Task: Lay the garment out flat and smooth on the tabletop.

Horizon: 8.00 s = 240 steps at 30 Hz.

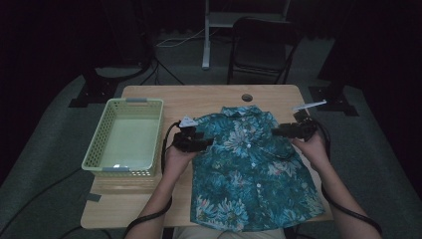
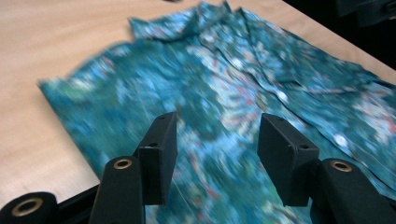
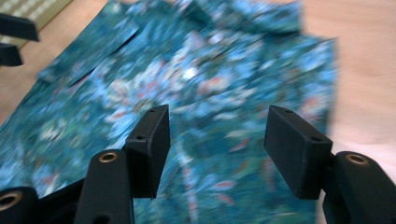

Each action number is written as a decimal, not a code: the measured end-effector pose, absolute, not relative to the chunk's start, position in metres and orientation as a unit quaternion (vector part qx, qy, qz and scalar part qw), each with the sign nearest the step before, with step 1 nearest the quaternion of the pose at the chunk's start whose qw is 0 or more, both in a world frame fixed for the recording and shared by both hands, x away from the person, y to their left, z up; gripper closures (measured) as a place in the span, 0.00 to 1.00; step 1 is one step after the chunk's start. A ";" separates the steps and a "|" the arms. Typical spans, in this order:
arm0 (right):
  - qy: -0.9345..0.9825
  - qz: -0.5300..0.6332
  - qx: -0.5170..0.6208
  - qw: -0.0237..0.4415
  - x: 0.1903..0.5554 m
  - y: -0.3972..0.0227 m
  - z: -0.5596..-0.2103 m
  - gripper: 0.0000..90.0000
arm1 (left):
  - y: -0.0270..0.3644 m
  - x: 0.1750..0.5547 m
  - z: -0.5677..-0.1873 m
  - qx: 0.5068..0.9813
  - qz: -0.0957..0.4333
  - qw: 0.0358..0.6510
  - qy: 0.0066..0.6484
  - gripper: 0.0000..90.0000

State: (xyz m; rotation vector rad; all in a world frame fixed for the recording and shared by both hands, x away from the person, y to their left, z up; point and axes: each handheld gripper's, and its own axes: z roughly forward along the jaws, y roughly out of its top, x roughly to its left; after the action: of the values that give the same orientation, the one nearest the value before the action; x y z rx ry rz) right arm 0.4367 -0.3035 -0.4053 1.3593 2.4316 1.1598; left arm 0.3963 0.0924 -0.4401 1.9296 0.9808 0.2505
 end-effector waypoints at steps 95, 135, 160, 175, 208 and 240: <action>0.744 0.273 0.583 0.179 0.495 -0.390 -0.420 0.96 | 0.106 0.303 -0.486 0.815 0.126 0.410 0.390 0.23; 0.706 0.355 0.592 0.160 0.415 -0.404 -0.474 0.16 | 0.104 0.301 -0.486 0.820 0.131 0.405 0.382 0.23; 0.688 0.365 0.586 0.224 0.295 -0.396 -0.485 0.16 | 0.105 0.302 -0.487 0.819 0.130 0.406 0.384 0.23; 0.685 0.331 0.592 0.266 0.256 -0.397 -0.487 0.16 | 0.103 0.301 -0.487 0.819 0.137 0.403 0.385 0.23; 0.650 0.369 0.569 0.344 0.225 -0.394 -0.512 0.15 | 0.101 0.313 -0.475 0.829 0.131 0.419 0.348 0.23; 0.650 0.372 0.567 0.344 0.225 -0.394 -0.512 0.15 | 0.045 0.462 -0.449 0.826 0.184 0.431 0.313 0.37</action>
State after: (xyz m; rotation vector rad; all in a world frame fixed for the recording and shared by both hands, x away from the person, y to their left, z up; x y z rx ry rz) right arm 0.2249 -0.3941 -0.5125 1.4715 1.6870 0.9671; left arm 0.4620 0.0449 -0.4494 2.0589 0.7817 0.4581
